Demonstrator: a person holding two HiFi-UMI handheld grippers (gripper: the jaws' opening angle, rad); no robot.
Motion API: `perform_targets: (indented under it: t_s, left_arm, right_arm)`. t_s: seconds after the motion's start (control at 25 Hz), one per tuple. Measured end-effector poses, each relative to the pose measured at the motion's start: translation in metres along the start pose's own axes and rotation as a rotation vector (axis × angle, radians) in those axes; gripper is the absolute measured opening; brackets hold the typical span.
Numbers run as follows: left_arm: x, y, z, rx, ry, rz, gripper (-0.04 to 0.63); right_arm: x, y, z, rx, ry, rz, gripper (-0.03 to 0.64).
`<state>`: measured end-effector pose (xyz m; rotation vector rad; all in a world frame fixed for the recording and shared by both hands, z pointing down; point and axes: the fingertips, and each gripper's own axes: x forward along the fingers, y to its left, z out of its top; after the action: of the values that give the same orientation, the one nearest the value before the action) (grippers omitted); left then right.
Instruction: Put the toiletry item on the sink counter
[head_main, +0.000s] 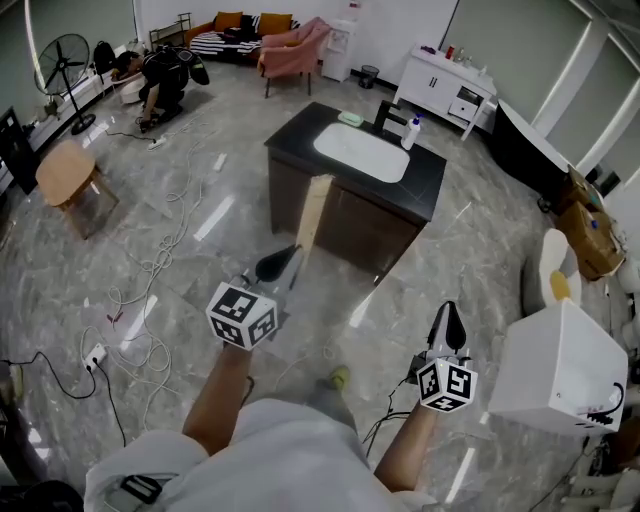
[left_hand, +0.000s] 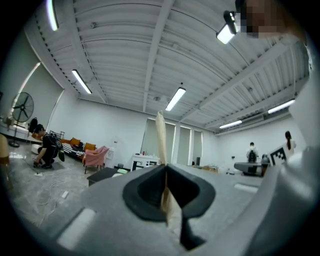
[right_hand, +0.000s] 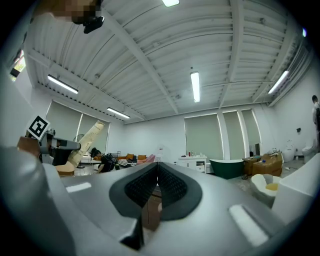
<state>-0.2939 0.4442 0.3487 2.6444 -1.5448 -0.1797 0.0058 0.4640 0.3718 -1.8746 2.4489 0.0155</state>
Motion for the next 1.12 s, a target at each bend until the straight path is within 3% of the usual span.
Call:
perform_targets:
  t_s: [0.28, 0.48, 0.8, 1.12]
  left_arm:
    - [0.051, 0.005, -0.017, -0.010, 0.041, 0.002, 0.002]
    - [0.115, 0.012, -0.027, -0.003, 0.059, 0.011, 0.002]
    - [0.251, 0.006, -0.046, -0.010, 0.090, -0.002, 0.003]
    - [0.359, -0.021, -0.061, -0.004, 0.127, -0.004, 0.003]
  right_arm:
    - [0.037, -0.038, -0.014, 0.040, 0.016, -0.021, 0.003]
    - [0.084, -0.075, -0.025, 0.014, 0.043, -0.010, 0.003]
    - [0.164, -0.180, -0.038, 0.050, 0.056, -0.052, 0.003]
    - [0.223, -0.268, -0.044, 0.066, 0.066, -0.040, 0.003]
